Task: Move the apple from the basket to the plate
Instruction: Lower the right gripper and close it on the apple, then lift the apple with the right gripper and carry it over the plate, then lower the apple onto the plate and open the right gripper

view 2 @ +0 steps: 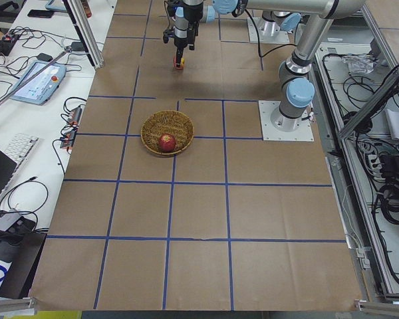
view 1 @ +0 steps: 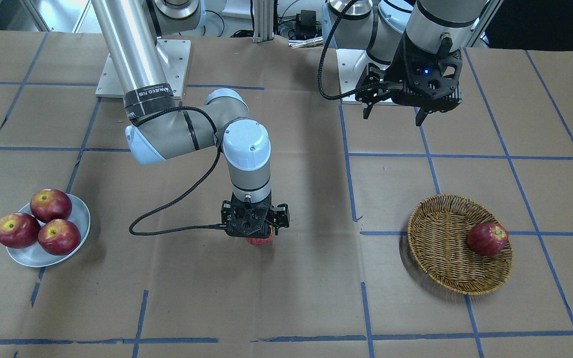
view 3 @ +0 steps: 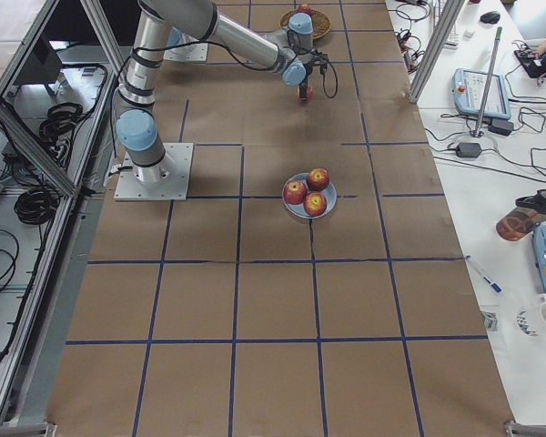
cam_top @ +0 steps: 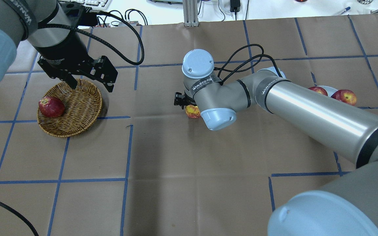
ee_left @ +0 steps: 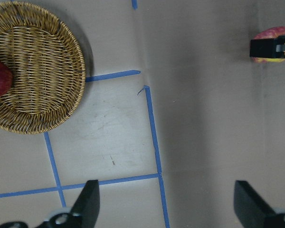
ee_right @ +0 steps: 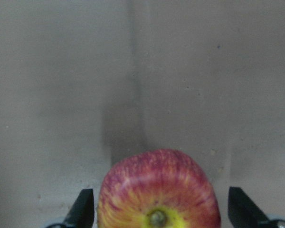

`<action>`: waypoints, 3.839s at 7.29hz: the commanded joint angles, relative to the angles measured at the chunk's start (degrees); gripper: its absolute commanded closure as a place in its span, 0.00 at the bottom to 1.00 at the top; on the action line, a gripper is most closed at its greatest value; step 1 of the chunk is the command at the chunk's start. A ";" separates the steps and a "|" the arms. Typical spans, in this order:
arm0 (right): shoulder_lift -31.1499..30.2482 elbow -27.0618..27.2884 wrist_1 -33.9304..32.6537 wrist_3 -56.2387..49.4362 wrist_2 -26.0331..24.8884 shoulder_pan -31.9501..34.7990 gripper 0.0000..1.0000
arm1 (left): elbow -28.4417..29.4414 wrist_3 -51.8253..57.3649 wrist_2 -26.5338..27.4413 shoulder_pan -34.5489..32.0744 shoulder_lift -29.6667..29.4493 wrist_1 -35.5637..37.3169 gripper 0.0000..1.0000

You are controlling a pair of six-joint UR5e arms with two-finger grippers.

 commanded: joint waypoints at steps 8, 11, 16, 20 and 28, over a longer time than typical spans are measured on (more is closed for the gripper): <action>-10.11 -6.00 14.51 -11.46 -0.92 -9.51 0.36 | -0.12 0.95 0.15 0.15 0.11 0.28 0.01; -17.34 -4.43 23.42 -32.87 -1.18 -25.60 0.37 | -0.12 0.86 0.06 0.06 0.03 0.28 0.01; -17.01 0.40 22.30 -61.34 -0.39 -44.81 0.37 | -0.30 0.69 -0.29 0.06 0.12 0.28 0.01; -15.69 7.18 13.77 -61.88 -1.36 -45.51 0.37 | -0.30 0.78 -0.20 0.06 0.12 0.28 0.01; -15.15 6.76 11.13 -61.53 -1.27 -46.57 0.00 | -0.30 0.95 -0.29 0.15 0.03 0.28 0.01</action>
